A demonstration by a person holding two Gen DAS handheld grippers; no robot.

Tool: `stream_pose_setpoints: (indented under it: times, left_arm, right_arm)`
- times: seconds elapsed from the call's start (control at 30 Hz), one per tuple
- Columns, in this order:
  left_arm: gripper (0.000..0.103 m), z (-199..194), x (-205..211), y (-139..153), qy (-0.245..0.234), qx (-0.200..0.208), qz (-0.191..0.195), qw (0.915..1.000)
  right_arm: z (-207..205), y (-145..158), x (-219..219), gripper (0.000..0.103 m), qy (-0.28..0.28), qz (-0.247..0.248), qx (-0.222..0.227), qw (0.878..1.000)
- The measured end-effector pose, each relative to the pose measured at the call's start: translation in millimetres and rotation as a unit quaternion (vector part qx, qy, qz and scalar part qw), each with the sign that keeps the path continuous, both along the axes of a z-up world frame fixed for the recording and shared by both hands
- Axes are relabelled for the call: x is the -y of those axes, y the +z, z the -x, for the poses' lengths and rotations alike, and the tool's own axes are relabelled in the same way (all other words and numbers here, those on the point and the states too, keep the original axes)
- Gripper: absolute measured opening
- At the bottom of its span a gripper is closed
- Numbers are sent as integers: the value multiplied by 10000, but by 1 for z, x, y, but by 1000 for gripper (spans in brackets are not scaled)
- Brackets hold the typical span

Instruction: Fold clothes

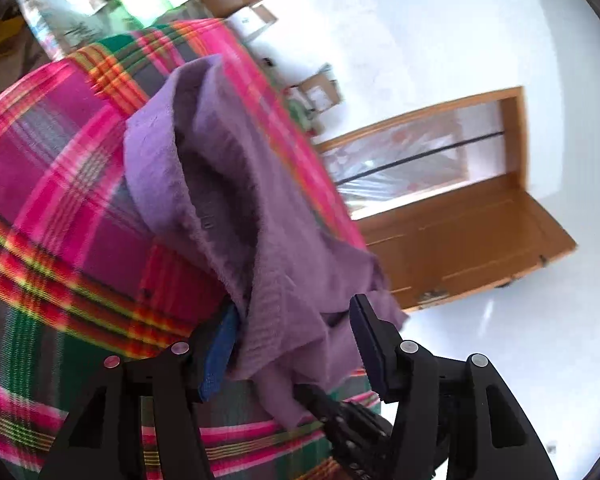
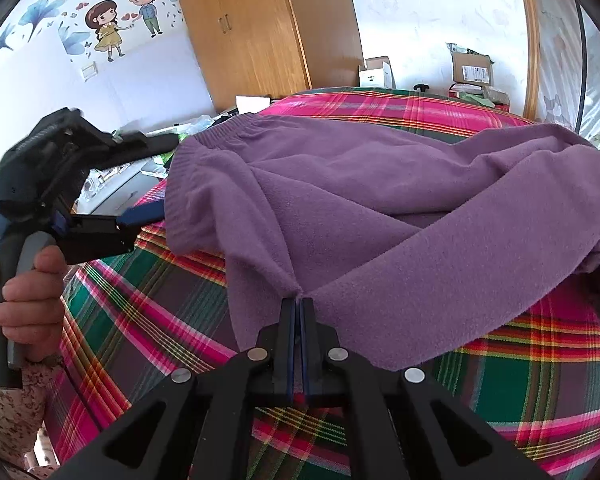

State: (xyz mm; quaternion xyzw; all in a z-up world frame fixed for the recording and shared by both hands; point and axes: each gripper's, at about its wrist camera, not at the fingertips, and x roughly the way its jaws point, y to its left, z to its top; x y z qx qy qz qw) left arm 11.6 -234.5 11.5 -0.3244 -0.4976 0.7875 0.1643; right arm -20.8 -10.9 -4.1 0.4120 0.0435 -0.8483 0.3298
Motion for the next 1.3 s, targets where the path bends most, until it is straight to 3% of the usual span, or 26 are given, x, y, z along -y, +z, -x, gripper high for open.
stream_pose_setpoints:
  times: [0.1,0.27,0.43,0.77,0.87,0.93,1.03,1.17,1.3]
  left_arm:
    - [58,0,-2,1,-161,-116,-104,9997]
    - [58,3,-1,-16,-161,406,-212,9988]
    - [58,-7,-7,-26,-276,681,-298,9968]
    - [57,-4,-11,-28,-110,667,-386,9970]
    - [44,-1,-15,-29,-180,716,-347,9967]
    - [25,0,-18,-30,-249,763,-240,9965]
    - [14,0,-17,-27,-182,769,-86,9968]
    - [11,-4,-8,-27,-78,725,-379,9966]
    - [10,-15,-1,-18,37,644,-314,9974]
  right_arm:
    - [0,0,0,2,-4,6,22,10000]
    - [0,0,-1,2,-6,16,29,10000]
    - [0,-1,0,2,-15,15,42,10000]
    - [1,-1,-1,2,-13,15,37,10000]
    - [1,0,-1,2,-12,36,47,10000]
    - [1,-1,-1,2,-10,35,46,10000]
    - [0,0,-1,2,2,25,9,10000]
    - [-7,4,2,2,51,-44,-205,9998]
    - [-19,9,7,2,170,-144,-451,9987]
